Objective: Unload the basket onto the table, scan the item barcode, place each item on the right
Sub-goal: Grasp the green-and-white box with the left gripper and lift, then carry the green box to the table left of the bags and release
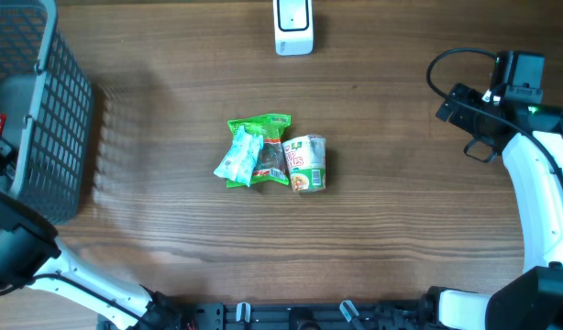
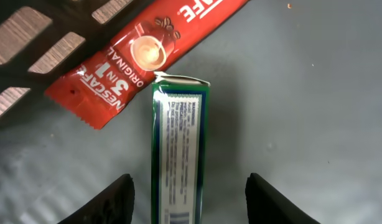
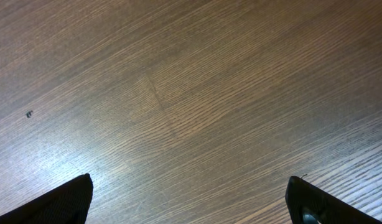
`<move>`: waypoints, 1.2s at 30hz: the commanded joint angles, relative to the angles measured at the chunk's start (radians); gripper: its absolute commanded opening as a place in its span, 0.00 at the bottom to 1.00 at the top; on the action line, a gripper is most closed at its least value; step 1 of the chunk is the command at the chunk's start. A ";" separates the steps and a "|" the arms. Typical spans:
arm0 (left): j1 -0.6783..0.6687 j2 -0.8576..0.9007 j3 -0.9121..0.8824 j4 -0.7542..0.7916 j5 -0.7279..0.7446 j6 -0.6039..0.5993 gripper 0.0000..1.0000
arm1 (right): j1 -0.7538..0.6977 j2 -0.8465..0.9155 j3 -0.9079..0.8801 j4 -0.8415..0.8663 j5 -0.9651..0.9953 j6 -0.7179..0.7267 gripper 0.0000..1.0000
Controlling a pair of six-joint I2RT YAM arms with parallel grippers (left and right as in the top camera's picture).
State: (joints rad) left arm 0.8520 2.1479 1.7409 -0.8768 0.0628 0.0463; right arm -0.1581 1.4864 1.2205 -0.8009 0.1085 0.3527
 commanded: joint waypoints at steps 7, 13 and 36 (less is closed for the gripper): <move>0.004 0.068 -0.008 0.021 -0.002 -0.003 0.15 | 0.000 -0.004 0.021 0.000 0.002 -0.012 1.00; 0.003 0.018 0.051 -0.011 0.035 -0.004 0.23 | 0.000 -0.004 0.021 0.000 0.002 -0.012 1.00; -0.687 -0.582 0.161 -0.135 -0.178 -0.290 0.15 | 0.000 -0.004 0.021 0.000 0.002 -0.012 1.00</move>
State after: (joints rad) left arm 0.3225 1.5799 1.9034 -0.9806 0.0483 -0.2070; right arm -0.1581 1.4864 1.2205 -0.8013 0.1085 0.3527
